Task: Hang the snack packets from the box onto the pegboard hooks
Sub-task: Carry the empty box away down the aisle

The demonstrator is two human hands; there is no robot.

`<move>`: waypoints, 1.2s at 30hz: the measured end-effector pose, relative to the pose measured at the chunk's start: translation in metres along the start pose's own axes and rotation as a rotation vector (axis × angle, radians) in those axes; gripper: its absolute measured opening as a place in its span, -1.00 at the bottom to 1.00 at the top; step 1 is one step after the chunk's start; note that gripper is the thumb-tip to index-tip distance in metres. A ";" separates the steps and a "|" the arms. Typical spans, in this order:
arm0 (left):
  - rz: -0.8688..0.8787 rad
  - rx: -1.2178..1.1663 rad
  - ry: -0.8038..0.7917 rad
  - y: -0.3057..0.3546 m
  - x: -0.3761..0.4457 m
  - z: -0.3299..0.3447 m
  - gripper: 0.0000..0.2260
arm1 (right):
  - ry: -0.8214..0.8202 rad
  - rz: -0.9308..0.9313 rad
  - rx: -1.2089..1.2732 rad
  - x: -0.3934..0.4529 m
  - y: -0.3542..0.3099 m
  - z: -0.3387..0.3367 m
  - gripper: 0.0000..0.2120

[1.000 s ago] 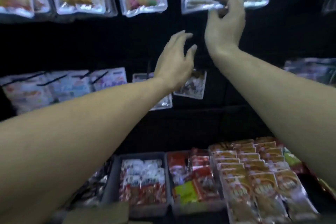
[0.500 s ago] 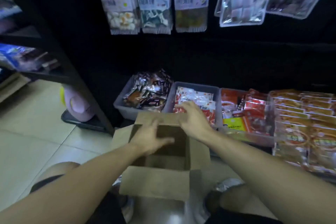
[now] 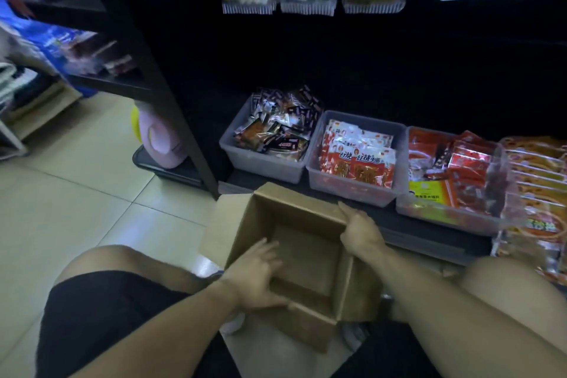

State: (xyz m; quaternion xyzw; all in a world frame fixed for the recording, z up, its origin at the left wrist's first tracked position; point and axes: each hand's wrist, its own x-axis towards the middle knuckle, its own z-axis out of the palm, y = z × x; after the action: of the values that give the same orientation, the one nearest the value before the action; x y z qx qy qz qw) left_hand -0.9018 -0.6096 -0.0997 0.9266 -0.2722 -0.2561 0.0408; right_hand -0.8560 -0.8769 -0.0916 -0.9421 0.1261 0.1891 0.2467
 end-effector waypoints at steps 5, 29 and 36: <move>-0.517 -0.290 0.295 -0.025 -0.009 -0.030 -0.17 | 0.076 0.149 0.048 -0.005 0.001 0.004 -0.57; -1.002 -1.016 0.082 -0.088 -0.085 -0.146 -0.72 | -0.176 0.337 0.127 -0.047 -0.167 -0.065 -0.78; -1.228 -1.139 0.225 -0.141 -0.280 -0.249 -0.82 | -0.280 -0.023 -0.189 -0.114 -0.387 -0.139 -0.75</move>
State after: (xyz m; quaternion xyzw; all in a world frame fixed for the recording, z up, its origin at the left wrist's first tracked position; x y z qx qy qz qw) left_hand -0.9121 -0.3587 0.2124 0.7678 0.4563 -0.2370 0.3822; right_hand -0.7893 -0.6038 0.2292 -0.9270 0.0614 0.3265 0.1741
